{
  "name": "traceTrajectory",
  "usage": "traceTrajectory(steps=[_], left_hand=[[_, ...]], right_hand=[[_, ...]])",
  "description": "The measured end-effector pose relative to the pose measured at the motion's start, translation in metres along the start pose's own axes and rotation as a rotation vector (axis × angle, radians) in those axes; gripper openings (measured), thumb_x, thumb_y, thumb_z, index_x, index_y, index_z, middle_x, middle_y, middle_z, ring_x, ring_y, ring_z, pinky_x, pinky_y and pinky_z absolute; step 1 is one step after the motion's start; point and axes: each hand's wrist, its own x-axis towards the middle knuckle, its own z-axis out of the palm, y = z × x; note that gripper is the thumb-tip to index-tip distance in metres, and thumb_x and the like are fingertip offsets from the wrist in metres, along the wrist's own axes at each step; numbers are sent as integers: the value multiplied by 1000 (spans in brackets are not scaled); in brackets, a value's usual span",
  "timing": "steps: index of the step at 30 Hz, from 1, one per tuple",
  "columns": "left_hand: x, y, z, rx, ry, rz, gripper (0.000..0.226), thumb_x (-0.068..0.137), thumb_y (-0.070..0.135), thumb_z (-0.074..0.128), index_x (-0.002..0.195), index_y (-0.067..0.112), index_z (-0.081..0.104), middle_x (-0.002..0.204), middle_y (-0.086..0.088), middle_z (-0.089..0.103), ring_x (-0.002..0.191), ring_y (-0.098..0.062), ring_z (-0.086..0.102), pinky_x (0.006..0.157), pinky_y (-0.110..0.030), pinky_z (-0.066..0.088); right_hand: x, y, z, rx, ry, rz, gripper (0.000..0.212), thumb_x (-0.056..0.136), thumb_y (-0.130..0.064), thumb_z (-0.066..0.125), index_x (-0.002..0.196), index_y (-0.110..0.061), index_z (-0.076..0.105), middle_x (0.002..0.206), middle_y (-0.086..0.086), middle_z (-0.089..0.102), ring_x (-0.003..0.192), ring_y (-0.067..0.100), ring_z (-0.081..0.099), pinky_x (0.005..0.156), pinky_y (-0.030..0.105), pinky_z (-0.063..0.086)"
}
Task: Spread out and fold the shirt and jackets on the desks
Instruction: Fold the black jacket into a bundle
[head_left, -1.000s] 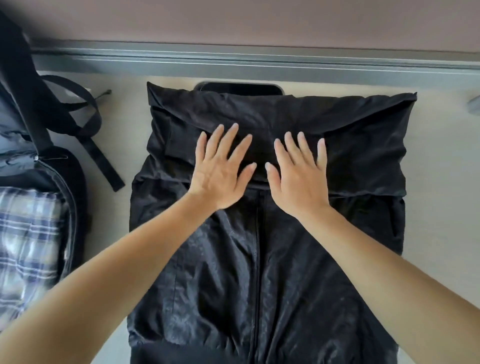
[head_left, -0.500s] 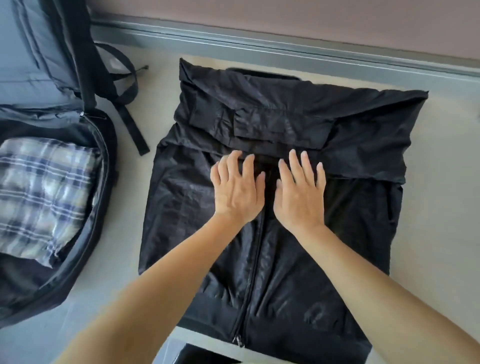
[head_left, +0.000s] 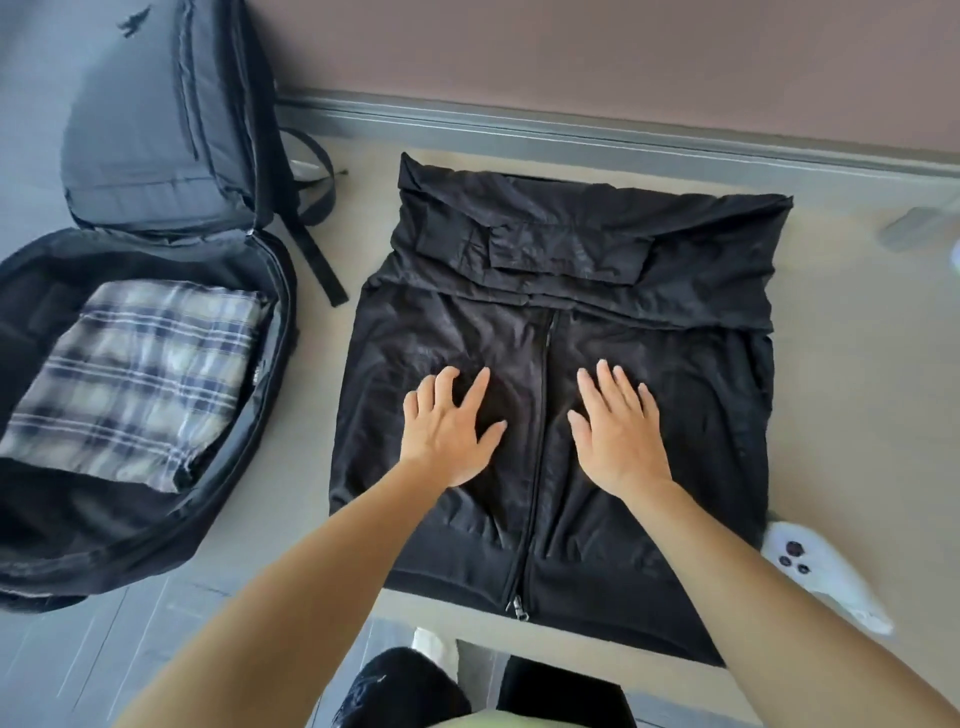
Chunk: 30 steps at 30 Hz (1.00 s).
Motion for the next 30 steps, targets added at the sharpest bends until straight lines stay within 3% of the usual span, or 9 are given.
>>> traceTrajectory(steps=[3,8,11,14,17,19,24,27,30], left_hand=[[-49,-36,17,-14,35,-5,71,96,64,32,157,31,18,161,-9,19,147,-35,16,118,-53,18],[-114,-76,32,-96,39,-79,56,98,61,36,151,43,30,161,-8,18,147,-37,15,116,-57,19],[-134,-87,31,-270,49,-231,46,97,56,48,142,50,42,157,-8,16,137,-38,24,110,-55,30],[-145,-97,29,-563,53,-316,36,97,40,59,133,36,59,145,-11,30,122,-35,40,108,-46,38],[-145,-108,25,-814,28,-346,21,97,24,63,116,26,70,121,-10,60,82,-17,58,73,-21,52],[-143,-113,20,-926,9,-423,15,94,19,65,103,27,74,102,-6,70,72,-18,60,55,-23,47],[-151,-123,7,-1068,-76,-414,20,97,9,61,96,23,75,81,-4,64,53,-17,45,46,-22,38],[-165,-133,-1,-1063,-116,-425,22,99,11,57,94,21,76,86,-4,67,56,-19,50,47,-23,41],[-179,-143,-4,-1153,-188,-478,22,100,14,55,93,19,75,89,-7,66,56,-18,53,42,-21,42]], right_hand=[[-53,5,6,-20,-9,200,57,105,-43,28,158,-21,22,167,8,10,154,26,6,123,49,9],[-139,4,14,80,74,472,44,104,-38,40,147,-34,46,162,13,25,147,35,22,116,55,22],[-174,3,21,121,97,614,40,104,-37,39,142,-39,53,161,15,24,145,36,22,114,53,22],[-192,1,29,234,205,757,33,103,-33,46,130,-37,64,159,16,25,140,38,26,108,50,25],[-201,2,34,417,301,871,32,102,-27,50,130,-32,66,146,17,40,120,41,42,103,47,35],[-205,6,38,529,317,865,33,101,-25,50,129,-33,65,132,15,55,111,37,54,98,46,46],[-224,2,29,759,438,878,28,98,-13,51,115,-27,68,114,5,65,98,32,62,77,37,50],[-238,-6,22,936,447,871,22,97,-12,55,111,-22,68,107,2,63,86,27,62,71,36,51],[-254,-13,15,1337,361,997,11,98,-9,58,101,-15,68,88,4,59,62,18,50,57,28,47]])
